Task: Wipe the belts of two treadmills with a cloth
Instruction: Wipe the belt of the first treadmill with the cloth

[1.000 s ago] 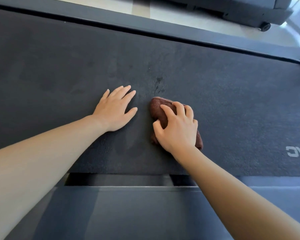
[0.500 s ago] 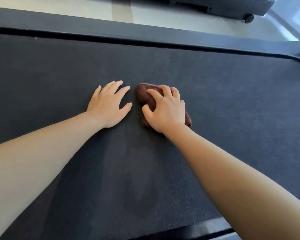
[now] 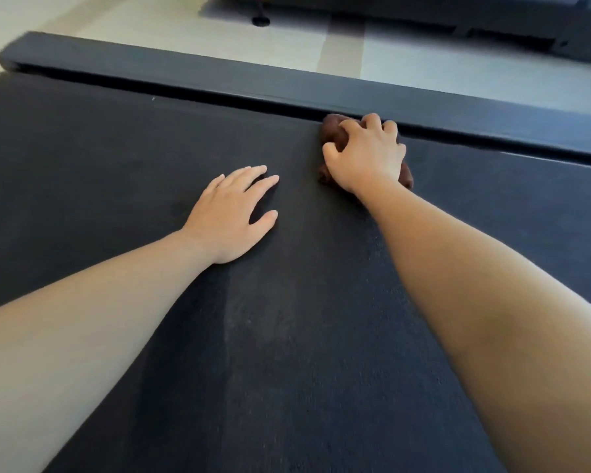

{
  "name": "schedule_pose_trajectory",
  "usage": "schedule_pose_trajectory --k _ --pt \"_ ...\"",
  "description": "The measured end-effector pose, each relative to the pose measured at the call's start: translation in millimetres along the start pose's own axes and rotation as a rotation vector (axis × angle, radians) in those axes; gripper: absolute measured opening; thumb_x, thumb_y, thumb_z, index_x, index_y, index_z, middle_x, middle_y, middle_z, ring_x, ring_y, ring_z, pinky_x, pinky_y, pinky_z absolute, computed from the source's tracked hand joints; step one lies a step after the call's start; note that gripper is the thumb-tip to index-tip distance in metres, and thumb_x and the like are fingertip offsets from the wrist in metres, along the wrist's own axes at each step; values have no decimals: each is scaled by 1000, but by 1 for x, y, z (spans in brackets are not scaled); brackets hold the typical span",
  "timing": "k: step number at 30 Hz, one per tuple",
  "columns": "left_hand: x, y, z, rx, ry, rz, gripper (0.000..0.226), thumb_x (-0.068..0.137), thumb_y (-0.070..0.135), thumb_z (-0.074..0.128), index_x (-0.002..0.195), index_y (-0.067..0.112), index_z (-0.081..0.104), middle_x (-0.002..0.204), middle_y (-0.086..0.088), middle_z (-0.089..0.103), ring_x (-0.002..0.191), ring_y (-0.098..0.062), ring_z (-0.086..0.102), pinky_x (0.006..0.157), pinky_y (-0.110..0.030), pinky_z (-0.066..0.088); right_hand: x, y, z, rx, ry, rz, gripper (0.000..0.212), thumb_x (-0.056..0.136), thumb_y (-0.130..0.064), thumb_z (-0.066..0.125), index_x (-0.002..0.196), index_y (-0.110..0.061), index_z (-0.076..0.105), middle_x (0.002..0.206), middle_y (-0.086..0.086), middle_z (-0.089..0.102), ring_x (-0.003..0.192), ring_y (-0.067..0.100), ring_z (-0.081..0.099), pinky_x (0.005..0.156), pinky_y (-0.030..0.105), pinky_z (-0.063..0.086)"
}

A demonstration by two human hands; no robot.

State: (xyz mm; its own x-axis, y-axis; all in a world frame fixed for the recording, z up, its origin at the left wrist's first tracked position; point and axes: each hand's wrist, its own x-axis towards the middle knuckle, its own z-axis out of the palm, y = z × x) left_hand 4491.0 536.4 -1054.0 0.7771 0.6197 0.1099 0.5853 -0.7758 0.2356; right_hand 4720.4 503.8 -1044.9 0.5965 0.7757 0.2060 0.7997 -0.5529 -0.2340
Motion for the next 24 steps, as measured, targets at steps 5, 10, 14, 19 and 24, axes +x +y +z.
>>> schedule_pose_trajectory --k 5,10,14,19,24 --pt "-2 4 -5 25 -22 5 55 94 41 40 145 22 31 154 1 24 143 -18 18 116 -41 15 -33 -5 -13 -17 -67 -50 51 81 -52 42 124 -27 54 133 8 43 123 35 32 95 52 33" --pt "-18 -14 -12 -12 -60 68 54 96 39 41 145 21 31 155 1 24 142 -18 19 115 -38 18 -142 -33 -18 35 23 -124 47 77 -54 41 112 -30 58 128 3 47 118 32 35 84 50 38" --pt "-37 -56 -27 18 -107 172 54 95 42 40 145 28 31 155 5 22 142 -15 18 115 -41 16 -175 -62 -16 9 46 -93 48 76 -56 39 113 -33 59 129 0 50 120 31 36 85 52 40" --pt "-16 -72 -28 -29 -96 176 56 92 45 42 145 29 31 154 5 23 142 -14 18 116 -39 11 -122 -78 -6 6 0 -41 51 80 -54 42 126 -34 53 137 0 42 126 30 30 94 53 35" --pt "8 -79 -17 -12 -42 144 61 89 53 39 145 29 31 154 5 24 141 -14 19 116 -38 15 -51 -90 14 -1 23 -21 49 80 -53 41 122 -32 56 134 3 43 123 32 32 92 51 33"
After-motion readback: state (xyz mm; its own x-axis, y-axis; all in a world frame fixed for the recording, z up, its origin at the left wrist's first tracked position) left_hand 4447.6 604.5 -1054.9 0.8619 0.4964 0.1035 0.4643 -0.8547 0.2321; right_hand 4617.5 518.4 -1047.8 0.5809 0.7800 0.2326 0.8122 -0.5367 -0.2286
